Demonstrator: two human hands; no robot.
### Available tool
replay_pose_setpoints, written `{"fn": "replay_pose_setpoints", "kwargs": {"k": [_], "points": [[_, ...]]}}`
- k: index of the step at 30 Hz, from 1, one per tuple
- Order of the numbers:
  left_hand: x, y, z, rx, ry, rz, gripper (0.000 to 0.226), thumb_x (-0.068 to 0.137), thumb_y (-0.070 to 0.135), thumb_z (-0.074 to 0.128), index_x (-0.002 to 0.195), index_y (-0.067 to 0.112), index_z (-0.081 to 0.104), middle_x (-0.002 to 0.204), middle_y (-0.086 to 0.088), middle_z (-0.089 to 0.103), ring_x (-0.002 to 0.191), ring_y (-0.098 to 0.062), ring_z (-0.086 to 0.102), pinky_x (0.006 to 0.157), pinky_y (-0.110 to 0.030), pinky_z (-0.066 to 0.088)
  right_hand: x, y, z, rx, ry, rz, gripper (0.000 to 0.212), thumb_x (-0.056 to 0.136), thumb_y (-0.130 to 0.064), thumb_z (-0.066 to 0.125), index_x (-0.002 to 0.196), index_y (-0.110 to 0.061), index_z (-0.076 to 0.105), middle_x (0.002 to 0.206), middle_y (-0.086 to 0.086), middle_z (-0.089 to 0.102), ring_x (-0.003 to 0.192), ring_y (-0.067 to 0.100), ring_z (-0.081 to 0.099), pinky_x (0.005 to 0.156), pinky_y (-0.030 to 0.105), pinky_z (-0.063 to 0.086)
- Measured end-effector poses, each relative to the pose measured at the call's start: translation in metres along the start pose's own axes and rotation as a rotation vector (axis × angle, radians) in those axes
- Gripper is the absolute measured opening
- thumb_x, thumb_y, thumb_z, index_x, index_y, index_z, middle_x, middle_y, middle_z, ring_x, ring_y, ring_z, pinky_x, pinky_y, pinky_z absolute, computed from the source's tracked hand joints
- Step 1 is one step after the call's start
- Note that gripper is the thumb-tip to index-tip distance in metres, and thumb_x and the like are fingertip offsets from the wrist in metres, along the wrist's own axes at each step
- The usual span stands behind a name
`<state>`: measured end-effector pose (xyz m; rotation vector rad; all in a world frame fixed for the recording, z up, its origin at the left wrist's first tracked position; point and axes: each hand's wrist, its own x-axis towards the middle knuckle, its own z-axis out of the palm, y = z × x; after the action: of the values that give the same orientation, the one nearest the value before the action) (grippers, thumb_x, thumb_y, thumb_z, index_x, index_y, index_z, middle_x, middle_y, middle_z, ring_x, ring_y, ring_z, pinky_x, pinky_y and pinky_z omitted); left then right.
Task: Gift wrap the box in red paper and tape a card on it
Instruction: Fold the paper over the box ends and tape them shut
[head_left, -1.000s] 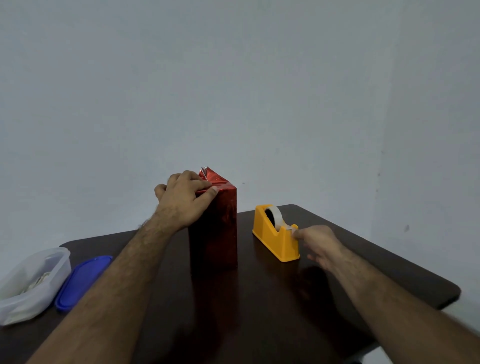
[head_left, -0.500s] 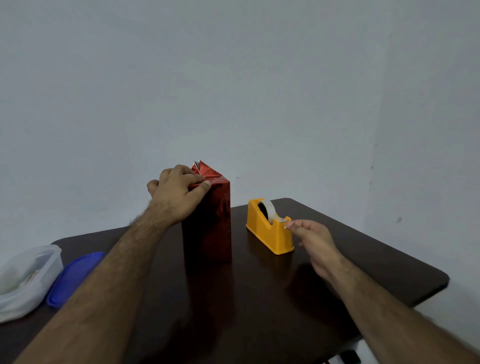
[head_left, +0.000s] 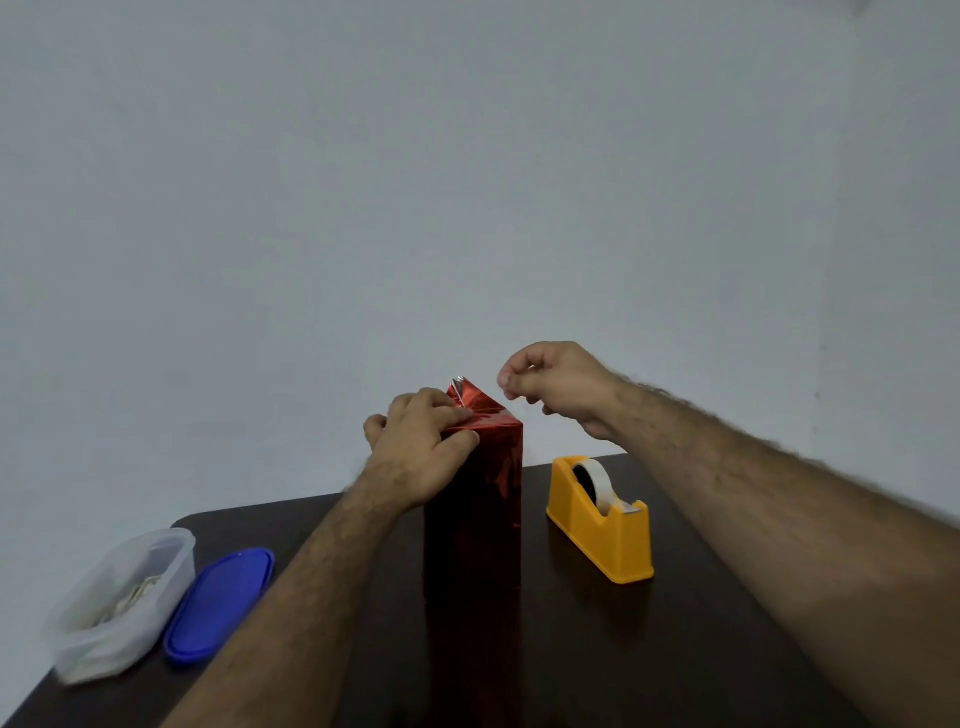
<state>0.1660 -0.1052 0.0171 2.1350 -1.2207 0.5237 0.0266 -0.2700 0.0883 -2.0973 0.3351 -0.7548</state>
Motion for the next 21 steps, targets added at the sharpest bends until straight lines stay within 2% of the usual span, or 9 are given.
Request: {"fn": "replay_pose_setpoints", "kwargs": {"k": [3, 6, 9, 14, 16, 18, 19, 21], "points": [[0.001, 0.0, 0.0, -0.021, -0.002, -0.011, 0.06, 0.086, 0.056, 0.041, 0.137, 0.042, 0.069, 0.137, 0.021, 0.052, 0.137, -0.008, 0.032, 0.103, -0.038, 0.016, 0.019, -0.007, 0.007, -0.126, -0.075, 0.054, 0.008, 0.093, -0.009, 0.077, 0.099, -0.013, 0.08, 0.085, -0.005, 0.077, 0.078, 0.002, 0.063, 0.061, 0.019, 0.042], [0.001, 0.0, 0.001, -0.028, -0.006, -0.013, 0.061, 0.086, 0.055, 0.041, 0.138, 0.041, 0.068, 0.138, 0.02, 0.052, 0.137, -0.007, 0.031, 0.104, -0.037, 0.015, 0.033, -0.009, 0.01, -0.252, -0.153, 0.129, 0.009, 0.09, -0.011, 0.08, 0.089, -0.02, 0.081, 0.086, -0.004, 0.078, 0.088, 0.016, 0.063, 0.064, 0.028, 0.041], [0.002, -0.001, 0.001, -0.035, -0.011, -0.009, 0.061, 0.086, 0.054, 0.04, 0.138, 0.041, 0.068, 0.138, 0.02, 0.051, 0.136, -0.007, 0.031, 0.104, -0.037, 0.015, 0.043, -0.013, 0.011, -0.353, -0.164, 0.181, 0.013, 0.084, -0.009, 0.081, 0.082, -0.021, 0.083, 0.098, -0.003, 0.08, 0.103, 0.021, 0.066, 0.072, 0.032, 0.044], [0.003, -0.002, 0.001, -0.032, -0.014, -0.007, 0.06, 0.086, 0.054, 0.039, 0.138, 0.043, 0.068, 0.136, 0.02, 0.051, 0.134, -0.006, 0.031, 0.104, -0.037, 0.015, 0.05, -0.015, 0.017, -0.395, -0.196, 0.213, 0.01, 0.083, -0.014, 0.087, 0.077, -0.021, 0.083, 0.092, -0.002, 0.075, 0.086, 0.015, 0.052, 0.063, 0.029, 0.038], [0.003, -0.002, 0.0, -0.034, -0.013, -0.01, 0.06, 0.086, 0.054, 0.039, 0.138, 0.043, 0.068, 0.136, 0.02, 0.051, 0.135, -0.007, 0.031, 0.103, -0.037, 0.015, 0.05, -0.014, 0.021, -0.418, -0.179, 0.208, 0.005, 0.083, -0.015, 0.088, 0.085, -0.017, 0.084, 0.098, 0.0, 0.074, 0.093, 0.016, 0.056, 0.073, 0.03, 0.046], [0.004, -0.002, 0.001, -0.03, -0.016, -0.01, 0.061, 0.086, 0.053, 0.039, 0.139, 0.043, 0.067, 0.137, 0.02, 0.051, 0.136, -0.007, 0.031, 0.103, -0.037, 0.015, 0.05, -0.016, 0.024, -0.484, -0.157, 0.186, 0.013, 0.082, -0.015, 0.088, 0.094, -0.014, 0.084, 0.108, 0.003, 0.077, 0.108, 0.02, 0.065, 0.092, 0.04, 0.056], [0.004, -0.001, 0.001, -0.03, -0.019, -0.01, 0.061, 0.086, 0.053, 0.039, 0.139, 0.043, 0.067, 0.138, 0.02, 0.051, 0.136, -0.007, 0.03, 0.103, -0.037, 0.015, 0.048, -0.019, 0.024, -0.545, -0.148, 0.17, 0.016, 0.081, -0.016, 0.088, 0.096, -0.013, 0.084, 0.108, 0.003, 0.077, 0.111, 0.021, 0.067, 0.097, 0.044, 0.058], [0.004, -0.001, 0.001, -0.026, -0.023, -0.009, 0.062, 0.085, 0.053, 0.039, 0.14, 0.043, 0.067, 0.138, 0.019, 0.051, 0.136, -0.007, 0.03, 0.103, -0.037, 0.015, 0.046, -0.026, 0.028, -0.711, -0.151, 0.125, 0.026, 0.08, -0.024, 0.089, 0.101, -0.011, 0.083, 0.106, 0.003, 0.077, 0.108, 0.022, 0.07, 0.095, 0.044, 0.061]]}}
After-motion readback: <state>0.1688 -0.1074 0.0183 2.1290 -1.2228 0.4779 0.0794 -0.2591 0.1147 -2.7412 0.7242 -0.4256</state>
